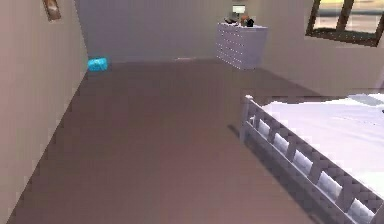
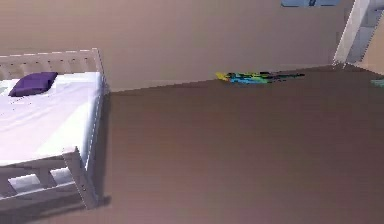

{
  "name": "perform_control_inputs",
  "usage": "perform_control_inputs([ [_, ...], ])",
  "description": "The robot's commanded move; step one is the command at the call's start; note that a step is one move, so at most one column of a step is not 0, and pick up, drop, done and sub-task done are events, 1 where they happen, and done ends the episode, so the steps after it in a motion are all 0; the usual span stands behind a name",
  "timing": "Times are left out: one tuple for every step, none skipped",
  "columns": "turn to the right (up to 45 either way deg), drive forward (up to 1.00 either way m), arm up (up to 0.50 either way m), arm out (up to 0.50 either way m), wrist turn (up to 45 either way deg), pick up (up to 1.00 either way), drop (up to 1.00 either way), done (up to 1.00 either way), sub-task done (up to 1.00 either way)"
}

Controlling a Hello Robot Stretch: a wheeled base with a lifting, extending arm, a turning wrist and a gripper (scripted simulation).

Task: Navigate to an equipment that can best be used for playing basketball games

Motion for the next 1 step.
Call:
perform_control_inputs([
  [0.0, 1.0, 0.0, 0.0, 0.0, 0.0, 0.0, 0.0, 0.0],
])
